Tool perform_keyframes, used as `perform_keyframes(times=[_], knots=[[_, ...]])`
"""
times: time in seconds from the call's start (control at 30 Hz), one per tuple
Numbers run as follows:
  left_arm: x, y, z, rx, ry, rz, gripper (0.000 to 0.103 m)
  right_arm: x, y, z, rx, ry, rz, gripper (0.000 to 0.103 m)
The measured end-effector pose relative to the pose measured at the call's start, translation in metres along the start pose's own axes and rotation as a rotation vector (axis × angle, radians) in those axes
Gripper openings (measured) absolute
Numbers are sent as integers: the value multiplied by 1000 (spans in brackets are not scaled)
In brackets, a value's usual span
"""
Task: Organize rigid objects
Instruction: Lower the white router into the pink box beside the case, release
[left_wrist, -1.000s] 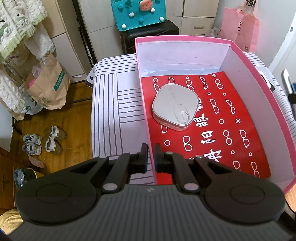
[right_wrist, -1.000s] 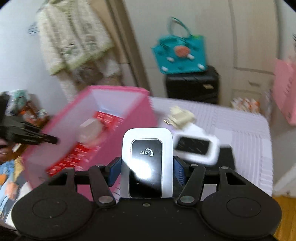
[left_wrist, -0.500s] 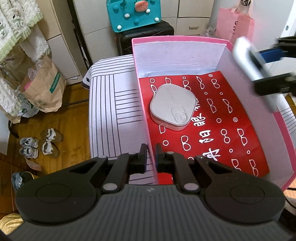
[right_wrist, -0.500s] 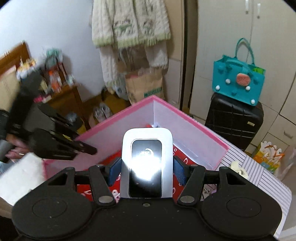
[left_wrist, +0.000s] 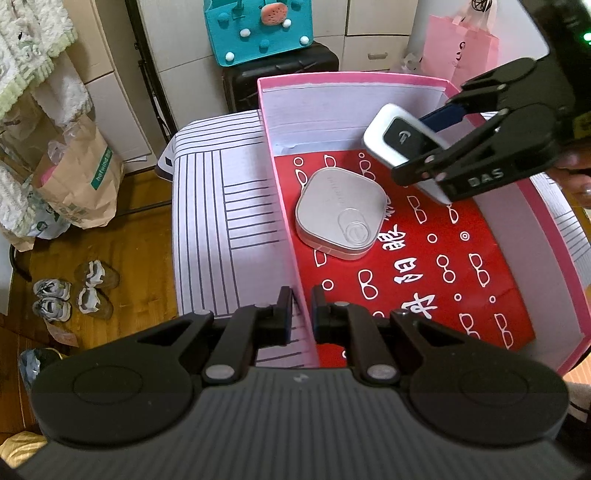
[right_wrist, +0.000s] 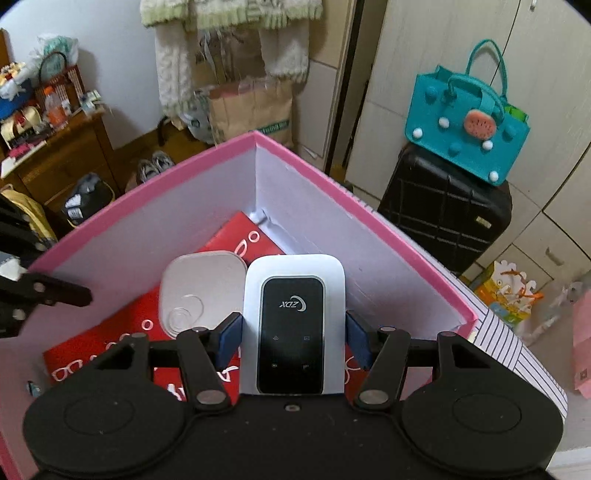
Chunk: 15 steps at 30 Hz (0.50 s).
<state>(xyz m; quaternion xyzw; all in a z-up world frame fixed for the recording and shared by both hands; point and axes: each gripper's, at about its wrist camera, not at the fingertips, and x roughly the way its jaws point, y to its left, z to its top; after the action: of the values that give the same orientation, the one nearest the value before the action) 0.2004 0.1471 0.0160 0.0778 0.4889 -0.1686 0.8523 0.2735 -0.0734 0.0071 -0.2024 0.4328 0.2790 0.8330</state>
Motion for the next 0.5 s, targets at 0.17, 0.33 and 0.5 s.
perform_keyframes(times=[0.17, 0.33, 0.5], knots=[[0, 2, 0, -3, 1, -10, 10, 12, 1, 1, -6, 37, 0, 65], [0, 1, 0, -1, 0, -9, 10, 11, -3, 2, 30, 29, 33, 65], [0, 1, 0, -4, 0, -9, 10, -19, -7, -3, 73, -59, 79, 65]])
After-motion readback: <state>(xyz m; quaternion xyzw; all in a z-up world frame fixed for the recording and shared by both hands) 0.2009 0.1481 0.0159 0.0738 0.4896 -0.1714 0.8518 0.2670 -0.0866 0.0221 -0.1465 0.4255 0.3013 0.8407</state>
